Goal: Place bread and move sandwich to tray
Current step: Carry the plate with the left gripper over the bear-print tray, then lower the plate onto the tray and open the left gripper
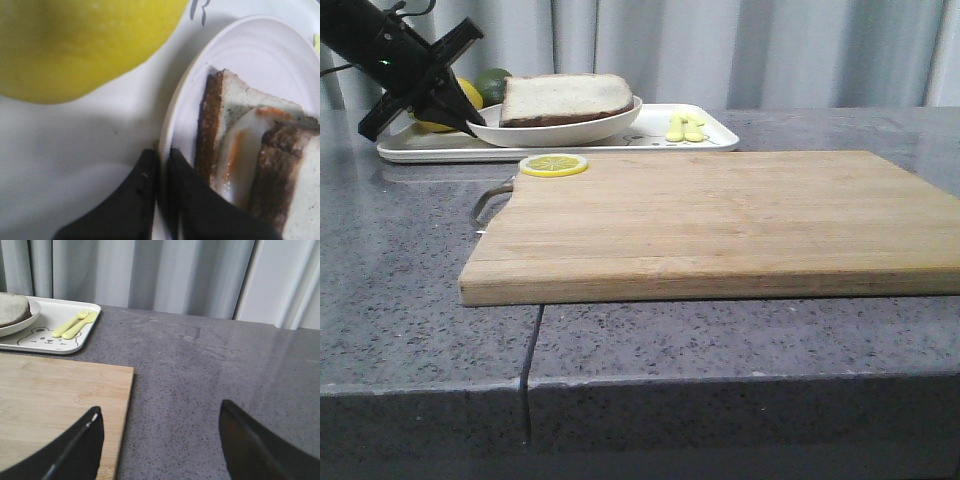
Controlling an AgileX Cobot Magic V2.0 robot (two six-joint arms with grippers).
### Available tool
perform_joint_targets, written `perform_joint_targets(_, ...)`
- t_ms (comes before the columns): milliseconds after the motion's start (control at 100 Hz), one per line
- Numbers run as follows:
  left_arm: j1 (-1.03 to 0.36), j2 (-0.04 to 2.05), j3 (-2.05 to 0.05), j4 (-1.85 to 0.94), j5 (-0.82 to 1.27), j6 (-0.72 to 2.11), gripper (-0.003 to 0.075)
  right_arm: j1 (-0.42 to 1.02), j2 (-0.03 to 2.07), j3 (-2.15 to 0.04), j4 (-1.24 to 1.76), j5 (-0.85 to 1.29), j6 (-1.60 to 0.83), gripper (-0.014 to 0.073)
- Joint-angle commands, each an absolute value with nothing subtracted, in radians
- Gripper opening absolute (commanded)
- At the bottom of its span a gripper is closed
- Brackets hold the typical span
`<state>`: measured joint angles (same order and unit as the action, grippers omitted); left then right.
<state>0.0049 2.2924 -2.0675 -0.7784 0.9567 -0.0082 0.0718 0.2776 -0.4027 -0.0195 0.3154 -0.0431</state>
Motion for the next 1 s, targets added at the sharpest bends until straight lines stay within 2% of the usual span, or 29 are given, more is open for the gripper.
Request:
perform_joint_targets(0,-0.001,2.219,-2.106,-0.840,0.908,-0.028,-0.0020,0.064,0.283,-0.429,-0.026,0.240,-0.043,0.0498)
perform_joint_targets(780,-0.010,2.219,-2.106,-0.830,0.911,-0.026,-0.0012,0.064,0.283,-0.429,-0.026,0.240,-0.043,0.0498)
perform_joint_targets(900,-0.010,2.219,-2.106,-0.830,0.913,-0.026,0.0050,0.064,0.283,-0.429,-0.026,0.240,-0.043,0.0498)
perform_joint_targets(990,-0.010,2.219,-2.106,-0.830,0.920,-0.026,0.0125,0.064,0.283,-0.429,-0.026,0.240,-0.043,0.0498)
